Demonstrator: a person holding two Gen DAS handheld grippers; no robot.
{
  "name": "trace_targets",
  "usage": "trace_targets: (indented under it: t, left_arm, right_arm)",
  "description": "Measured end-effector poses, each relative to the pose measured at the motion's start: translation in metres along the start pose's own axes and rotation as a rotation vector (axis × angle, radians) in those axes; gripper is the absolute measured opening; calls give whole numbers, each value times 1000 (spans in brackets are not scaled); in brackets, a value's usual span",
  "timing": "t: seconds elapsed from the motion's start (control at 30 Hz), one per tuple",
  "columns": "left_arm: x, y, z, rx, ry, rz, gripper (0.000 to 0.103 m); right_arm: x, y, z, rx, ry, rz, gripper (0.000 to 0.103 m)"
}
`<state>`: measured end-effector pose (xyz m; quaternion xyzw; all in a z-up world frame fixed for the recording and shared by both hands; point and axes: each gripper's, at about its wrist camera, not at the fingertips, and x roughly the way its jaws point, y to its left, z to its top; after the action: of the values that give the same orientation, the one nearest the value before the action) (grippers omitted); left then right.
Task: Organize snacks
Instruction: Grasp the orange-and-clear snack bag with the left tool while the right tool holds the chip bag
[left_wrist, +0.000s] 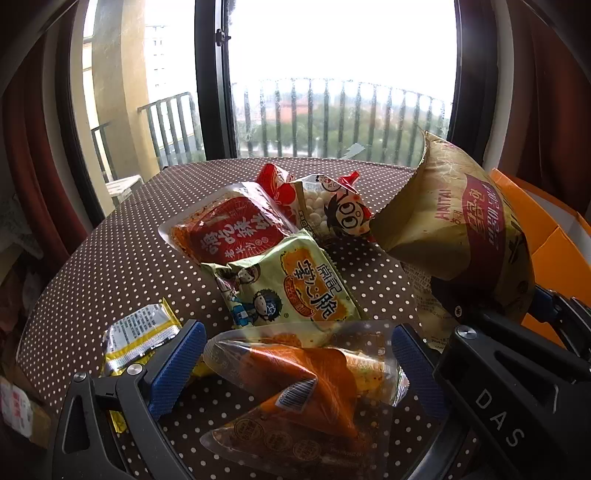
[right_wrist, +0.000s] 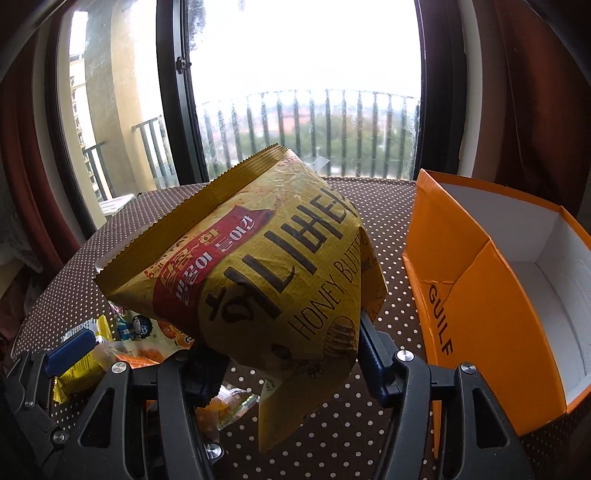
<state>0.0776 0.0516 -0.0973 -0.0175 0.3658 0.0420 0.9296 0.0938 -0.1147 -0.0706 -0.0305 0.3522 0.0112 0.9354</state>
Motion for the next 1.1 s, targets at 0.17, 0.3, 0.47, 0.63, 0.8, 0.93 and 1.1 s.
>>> trace_targets:
  t: [0.17,0.3,0.47,0.63,0.8,0.93,1.1]
  left_arm:
    - [5,-2,-8,-3,25,4,101]
    - [13,-5,-19,-14,60,4,101]
    - [22,-9,-25,-14,82,-12,95]
    - [25,-8,-28,-26,82,-24,87]
    - [26,-6,-29,-26,95,-27,66]
    - [24,-5,-30,-31,92,-38,60]
    - [18,-7,-29,-25,83,-44,55]
  right_arm:
    - [5,4,-2,-15,21,-5,63]
    - [10,6,-5,-42,44,-15,63]
    - [17,10,-10,-73,57,-30,64]
    - [20,11,-10,-83,57,-45,64]
    - [22,11,-13,-99,57,-59,64]
    - [20,8,-14,-102,58,-63,64]
    - [17,6,-14,-90,58,-56,64]
